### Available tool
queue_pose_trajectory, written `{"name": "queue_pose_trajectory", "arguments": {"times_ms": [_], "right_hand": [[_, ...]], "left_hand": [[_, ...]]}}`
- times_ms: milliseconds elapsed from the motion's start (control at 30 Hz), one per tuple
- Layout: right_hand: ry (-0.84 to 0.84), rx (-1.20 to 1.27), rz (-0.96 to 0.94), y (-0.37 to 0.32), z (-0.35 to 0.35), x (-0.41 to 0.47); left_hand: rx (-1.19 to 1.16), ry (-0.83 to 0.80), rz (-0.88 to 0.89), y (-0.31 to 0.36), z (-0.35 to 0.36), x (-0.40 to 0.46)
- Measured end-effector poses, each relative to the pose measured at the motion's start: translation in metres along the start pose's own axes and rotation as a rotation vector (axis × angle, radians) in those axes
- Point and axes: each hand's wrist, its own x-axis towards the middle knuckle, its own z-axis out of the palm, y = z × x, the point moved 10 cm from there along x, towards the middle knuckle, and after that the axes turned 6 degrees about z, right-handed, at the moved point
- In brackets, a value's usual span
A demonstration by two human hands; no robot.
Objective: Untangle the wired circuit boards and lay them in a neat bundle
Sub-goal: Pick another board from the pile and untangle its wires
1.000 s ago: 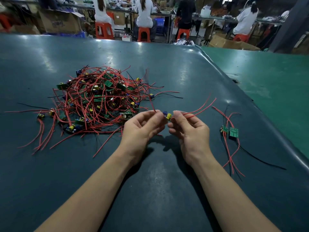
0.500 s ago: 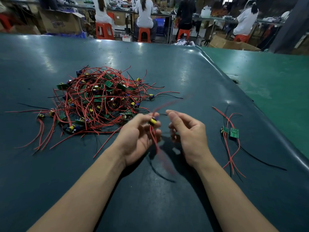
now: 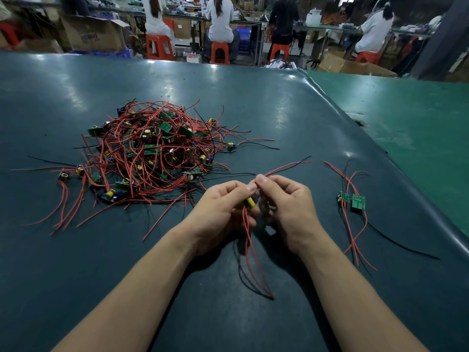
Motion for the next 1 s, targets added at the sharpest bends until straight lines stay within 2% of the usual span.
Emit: {"name": "queue_pose_trajectory", "arguments": {"times_ms": [67,133,367,500,633,733,833,1000], "right_hand": [[-0.064,0.123,0.100,0.007,0.005,0.001],[-0.076,0.107,0.136,0.011,0.007,0.001],[0.050,0.093,-0.008,0.001,-0.004,0.003],[0.024,0.114,0.032,0.005,0.000,0.004],[0.074,0.117,-0.009,0.000,-0.008,0.003],[0.144,0.229,-0.022,-0.003,-0.020,0.004],[0.160,0.356,0.051,0.004,-0.020,0.004],[0.161,0.374,0.081,0.005,-0.022,0.005]], "left_hand": [[-0.008,-0.067,-0.029,-0.001,0.007,-0.002],[-0.018,-0.108,-0.064,-0.002,0.011,-0.004],[-0.062,-0.153,-0.112,-0.002,0.012,-0.004],[-0.011,-0.231,-0.096,-0.003,0.020,-0.007],[-0.052,-0.224,-0.126,-0.004,0.015,-0.008],[-0.051,-0.244,-0.124,-0.005,0.013,-0.006],[-0.030,-0.279,-0.102,-0.006,0.015,-0.004],[-0.045,-0.298,-0.113,-0.011,0.012,-0.001]]}}
